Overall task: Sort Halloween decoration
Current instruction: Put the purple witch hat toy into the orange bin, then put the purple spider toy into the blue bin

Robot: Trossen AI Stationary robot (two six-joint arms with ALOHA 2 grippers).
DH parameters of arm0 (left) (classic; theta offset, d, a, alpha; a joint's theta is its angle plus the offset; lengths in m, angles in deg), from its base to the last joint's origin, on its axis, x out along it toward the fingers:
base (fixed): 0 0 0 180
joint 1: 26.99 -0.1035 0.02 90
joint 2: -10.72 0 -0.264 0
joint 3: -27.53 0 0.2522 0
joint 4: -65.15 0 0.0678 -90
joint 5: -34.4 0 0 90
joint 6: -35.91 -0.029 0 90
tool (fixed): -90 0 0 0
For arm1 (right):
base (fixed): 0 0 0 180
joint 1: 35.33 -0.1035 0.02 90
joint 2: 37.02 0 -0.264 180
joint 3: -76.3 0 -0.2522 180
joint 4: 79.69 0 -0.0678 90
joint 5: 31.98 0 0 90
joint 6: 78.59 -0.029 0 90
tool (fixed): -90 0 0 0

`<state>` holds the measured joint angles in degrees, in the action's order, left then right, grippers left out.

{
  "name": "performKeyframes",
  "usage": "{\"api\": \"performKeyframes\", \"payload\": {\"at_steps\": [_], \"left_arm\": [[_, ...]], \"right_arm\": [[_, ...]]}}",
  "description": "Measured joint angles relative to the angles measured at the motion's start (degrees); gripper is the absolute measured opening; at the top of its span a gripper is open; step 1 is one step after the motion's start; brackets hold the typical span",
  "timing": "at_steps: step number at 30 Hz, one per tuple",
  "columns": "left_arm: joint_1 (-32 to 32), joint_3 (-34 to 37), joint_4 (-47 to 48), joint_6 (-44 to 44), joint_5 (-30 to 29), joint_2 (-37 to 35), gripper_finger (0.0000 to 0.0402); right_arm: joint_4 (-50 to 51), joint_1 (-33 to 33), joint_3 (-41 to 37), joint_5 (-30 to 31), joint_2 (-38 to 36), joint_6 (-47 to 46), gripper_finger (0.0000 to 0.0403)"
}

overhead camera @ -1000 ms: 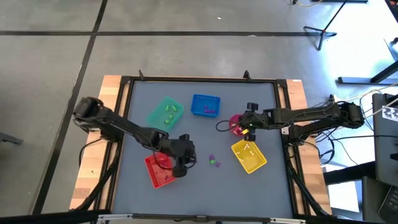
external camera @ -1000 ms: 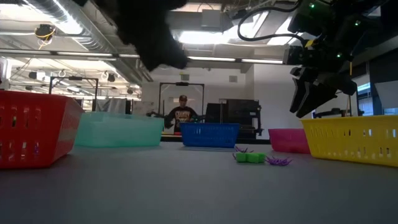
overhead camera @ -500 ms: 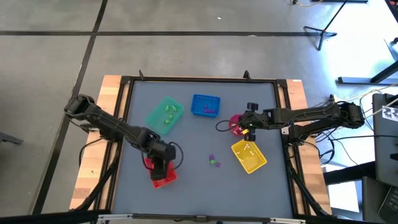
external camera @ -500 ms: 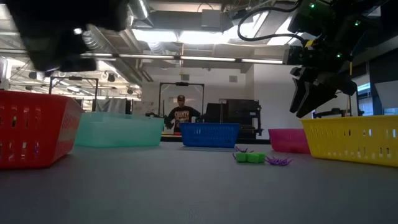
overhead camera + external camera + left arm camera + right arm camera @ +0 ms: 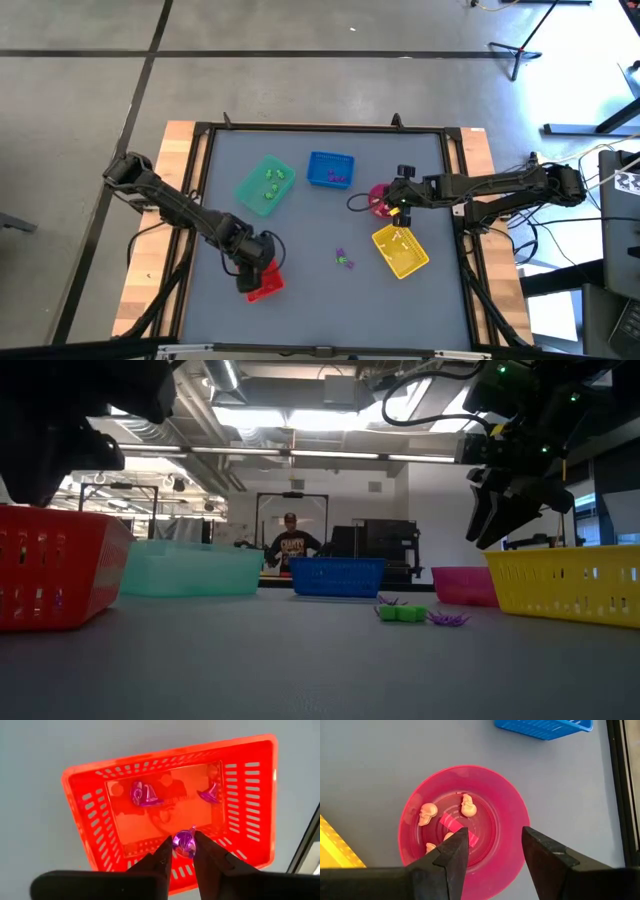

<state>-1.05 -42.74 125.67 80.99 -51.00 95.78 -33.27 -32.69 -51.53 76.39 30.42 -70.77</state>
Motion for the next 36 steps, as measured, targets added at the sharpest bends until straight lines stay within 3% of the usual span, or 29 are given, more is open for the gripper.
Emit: {"api": "performKeyframes", "payload": {"at_steps": [20, 29, 36], "left_arm": [[-0.02, 0.02, 0.20, 4.31, -2.50, 0.02, 0.0165], [-0.02, 0.03, -2.13, 4.33, -4.44, 0.05, 0.0175], [-0.04, 0.04, -5.70, 4.32, -6.91, 0.07, 0.0175]], "right_arm": [[0.00, 0.00, 0.00, 0.00, -0.01, 0.00, 0.0183], [0.28, 0.01, 0.53, 0.00, -0.04, 0.04, 0.0183], [0.41, -0.01, 5.75, 0.00, -0.06, 0.04, 0.0183]]}}
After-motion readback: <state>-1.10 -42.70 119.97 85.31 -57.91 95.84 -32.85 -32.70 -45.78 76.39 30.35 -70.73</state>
